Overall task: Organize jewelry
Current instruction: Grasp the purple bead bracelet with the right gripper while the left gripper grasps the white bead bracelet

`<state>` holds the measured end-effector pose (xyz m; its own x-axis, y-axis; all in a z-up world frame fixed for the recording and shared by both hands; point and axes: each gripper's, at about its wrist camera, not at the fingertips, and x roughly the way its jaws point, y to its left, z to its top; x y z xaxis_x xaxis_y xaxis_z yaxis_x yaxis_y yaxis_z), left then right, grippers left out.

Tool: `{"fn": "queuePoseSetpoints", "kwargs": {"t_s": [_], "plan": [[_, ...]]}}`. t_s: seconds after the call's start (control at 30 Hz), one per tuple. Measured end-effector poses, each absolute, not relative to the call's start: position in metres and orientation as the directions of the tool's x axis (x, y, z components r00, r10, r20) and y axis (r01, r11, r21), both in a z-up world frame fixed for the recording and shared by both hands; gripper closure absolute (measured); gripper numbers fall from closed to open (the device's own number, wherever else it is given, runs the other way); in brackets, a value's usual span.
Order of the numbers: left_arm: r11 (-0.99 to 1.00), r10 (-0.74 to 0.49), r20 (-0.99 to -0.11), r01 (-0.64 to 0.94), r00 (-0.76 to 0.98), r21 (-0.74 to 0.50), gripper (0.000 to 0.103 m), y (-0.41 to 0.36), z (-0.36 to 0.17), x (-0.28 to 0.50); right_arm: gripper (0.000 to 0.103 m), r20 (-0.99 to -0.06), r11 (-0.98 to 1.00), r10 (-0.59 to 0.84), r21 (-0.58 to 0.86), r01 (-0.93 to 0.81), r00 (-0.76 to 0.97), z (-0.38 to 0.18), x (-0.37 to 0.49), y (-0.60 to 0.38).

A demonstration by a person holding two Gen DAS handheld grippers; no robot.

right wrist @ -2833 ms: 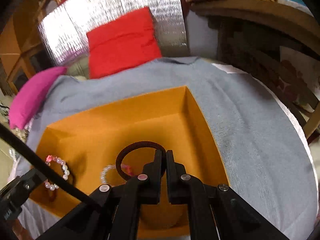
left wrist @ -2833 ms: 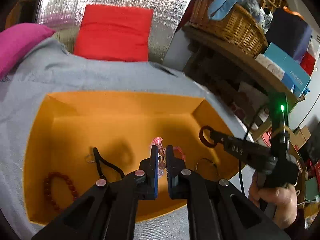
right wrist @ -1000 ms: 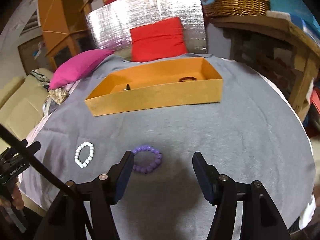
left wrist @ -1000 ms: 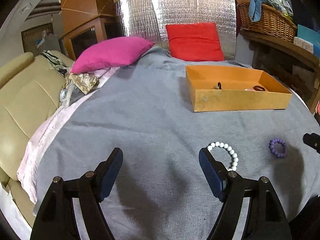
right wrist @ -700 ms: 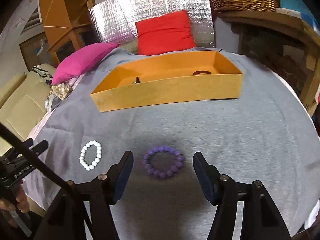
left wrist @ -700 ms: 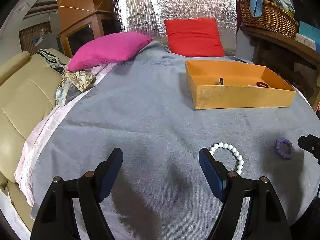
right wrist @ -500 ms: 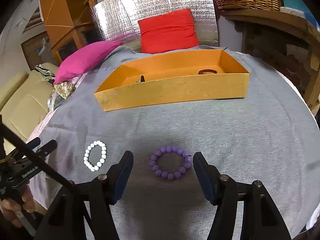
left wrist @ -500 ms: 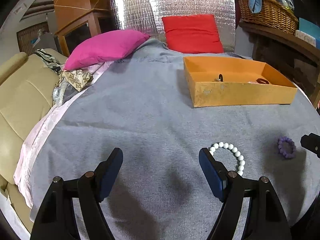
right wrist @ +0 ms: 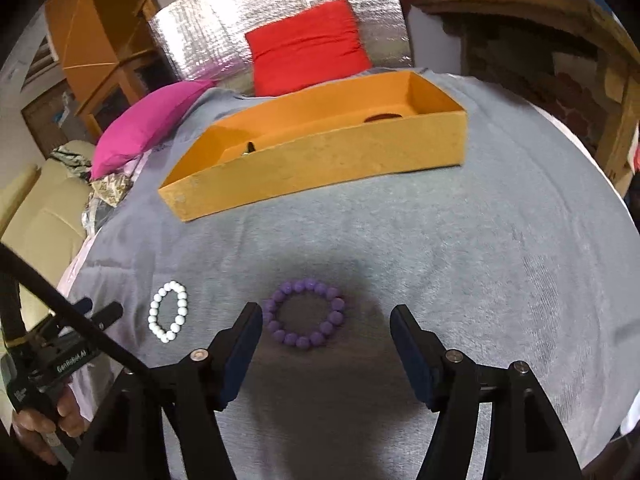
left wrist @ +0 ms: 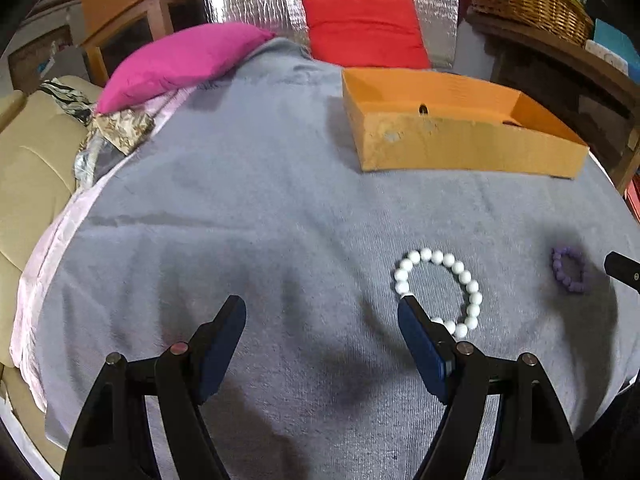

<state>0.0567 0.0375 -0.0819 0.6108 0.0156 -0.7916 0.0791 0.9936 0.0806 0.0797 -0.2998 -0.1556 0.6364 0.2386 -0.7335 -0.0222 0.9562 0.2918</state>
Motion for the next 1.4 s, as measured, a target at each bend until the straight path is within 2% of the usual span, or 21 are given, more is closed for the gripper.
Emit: {"fn": "queuePoseSetpoints", "kwargs": {"t_s": [0.43, 0.73, 0.9, 1.0, 1.4], "plan": [[0.987, 0.020, -0.795, 0.116, 0.606, 0.114, 0.024, 0.012, -0.085, 0.053, 0.030, -0.796, 0.974, 0.199, 0.225, -0.025, 0.571, -0.177, 0.093, -0.283], [0.982, 0.050, -0.791, 0.115, 0.610, 0.151, 0.024, 0.008, -0.086, 0.053, 0.027, -0.788, 0.992, 0.120, 0.114, -0.048, 0.603, -0.185, 0.100, -0.259], [0.982, 0.051, -0.793, 0.115, 0.607, 0.152, 0.024, 0.007, -0.087, 0.053, 0.054, -0.768, 0.998, 0.031, -0.010, -0.060, 0.640, -0.187, 0.100, -0.244], [0.981, 0.049, -0.792, 0.121, 0.608, 0.154, 0.024, 0.005, -0.087, 0.054, 0.060, -0.761, 0.998, 0.016, -0.031, -0.060, 0.648, -0.186, 0.100, -0.241], [0.980, 0.035, -0.790, 0.135, 0.612, 0.148, 0.024, -0.002, -0.086, 0.053, 0.062, -0.766, 1.000, -0.003, 0.008, 0.014, 0.643, -0.182, 0.099, -0.272]]}}
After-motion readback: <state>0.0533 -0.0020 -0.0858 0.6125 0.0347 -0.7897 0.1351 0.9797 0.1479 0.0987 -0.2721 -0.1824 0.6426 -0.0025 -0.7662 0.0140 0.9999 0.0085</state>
